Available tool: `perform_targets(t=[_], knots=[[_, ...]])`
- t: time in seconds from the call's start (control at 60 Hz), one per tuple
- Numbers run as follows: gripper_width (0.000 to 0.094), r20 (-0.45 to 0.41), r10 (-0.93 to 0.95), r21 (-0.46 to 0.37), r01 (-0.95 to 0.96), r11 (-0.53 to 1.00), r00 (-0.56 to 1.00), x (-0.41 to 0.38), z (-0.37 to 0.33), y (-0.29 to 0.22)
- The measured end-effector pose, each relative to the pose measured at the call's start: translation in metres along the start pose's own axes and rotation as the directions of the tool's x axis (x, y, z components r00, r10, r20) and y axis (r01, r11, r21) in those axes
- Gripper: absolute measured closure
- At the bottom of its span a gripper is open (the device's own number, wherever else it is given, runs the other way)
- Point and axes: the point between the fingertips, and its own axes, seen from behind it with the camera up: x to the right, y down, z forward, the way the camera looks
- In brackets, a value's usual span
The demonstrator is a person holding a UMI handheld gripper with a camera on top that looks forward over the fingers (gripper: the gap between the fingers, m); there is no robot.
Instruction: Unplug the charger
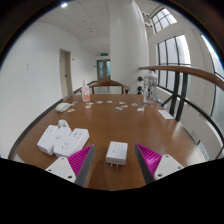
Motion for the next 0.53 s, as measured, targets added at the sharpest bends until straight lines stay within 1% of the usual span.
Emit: perform_targets(t=[0.15,0.283,0.367,0.417,0.433,0.5,0.533], knots=[[0.0098,-0.001,-0.003,0.062,0.004,0.998,1.000,-0.004,-0.039,-0.006],[0.0103,-0.024,-0.061,0.131,0.064,0.989,0.998,-0.013,-0.077,-0.010],[0.0091,-0.040,-0.107,0.175,0.112,0.978,0.993,-0.019,-0.098,-0.014],[0.0096,-0.026,-0.091,0.199,0.094,0.975,0.996,-0.022,-0.108,-0.014],[0.0095,-0.034,-0.096,0.206,0.101,0.973,0.995,-0.021,-0.111,-0.015],[0.0099,-0.066,-0.108,0.202,0.119,0.972,0.992,-0.011,-0.116,-0.010],[0.0116,-0.051,-0.103,0.202,0.111,0.973,0.993,-0.011,-0.117,-0.009]])
